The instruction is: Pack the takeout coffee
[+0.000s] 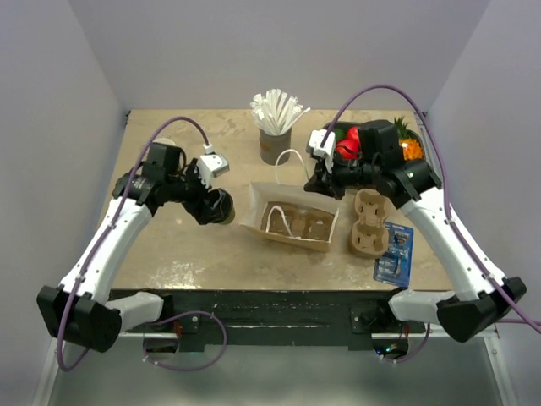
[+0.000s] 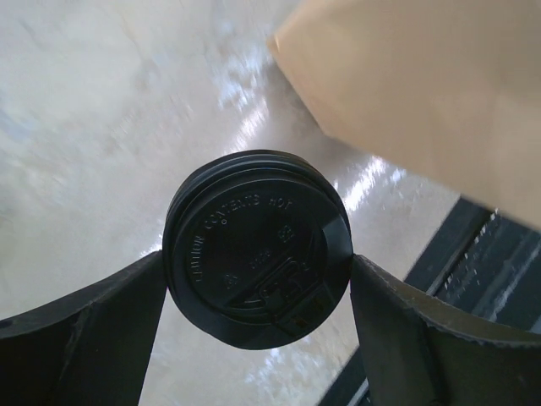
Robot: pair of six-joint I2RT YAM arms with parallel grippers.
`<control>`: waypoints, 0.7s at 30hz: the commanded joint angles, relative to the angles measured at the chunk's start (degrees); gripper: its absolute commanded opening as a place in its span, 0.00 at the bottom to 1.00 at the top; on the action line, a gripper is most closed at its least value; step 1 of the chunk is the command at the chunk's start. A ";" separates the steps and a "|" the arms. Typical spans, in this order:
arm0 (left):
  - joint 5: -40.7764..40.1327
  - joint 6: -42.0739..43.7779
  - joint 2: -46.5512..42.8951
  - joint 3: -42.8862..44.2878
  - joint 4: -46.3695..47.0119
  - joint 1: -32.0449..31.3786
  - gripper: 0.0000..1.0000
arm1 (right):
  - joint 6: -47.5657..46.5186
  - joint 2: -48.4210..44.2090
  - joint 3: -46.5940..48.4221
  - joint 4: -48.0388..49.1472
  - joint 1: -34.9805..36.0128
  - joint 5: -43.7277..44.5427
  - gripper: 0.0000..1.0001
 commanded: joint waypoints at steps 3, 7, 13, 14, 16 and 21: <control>3.35 -3.59 -8.03 10.14 7.22 0.09 0.51 | 3.14 -8.16 -6.33 2.88 11.20 8.91 0.00; 6.68 -5.35 -7.86 17.26 7.41 0.09 0.51 | 4.38 -8.96 -8.73 3.15 11.48 9.45 0.00; 18.28 -6.32 -8.30 24.66 4.78 0.09 0.48 | 5.78 -6.50 -6.71 3.58 11.57 10.06 0.00; 19.60 -6.32 -8.56 25.18 4.33 0.17 0.48 | 5.87 -6.15 -6.45 3.84 11.48 10.06 0.00; 24.34 -6.32 -9.70 25.10 4.07 0.09 0.47 | 5.87 -5.89 -6.36 3.93 11.57 10.06 0.00; 28.66 -9.39 -10.06 22.99 8.90 0.08 0.44 | 6.84 -5.89 -5.57 5.69 11.40 11.29 0.00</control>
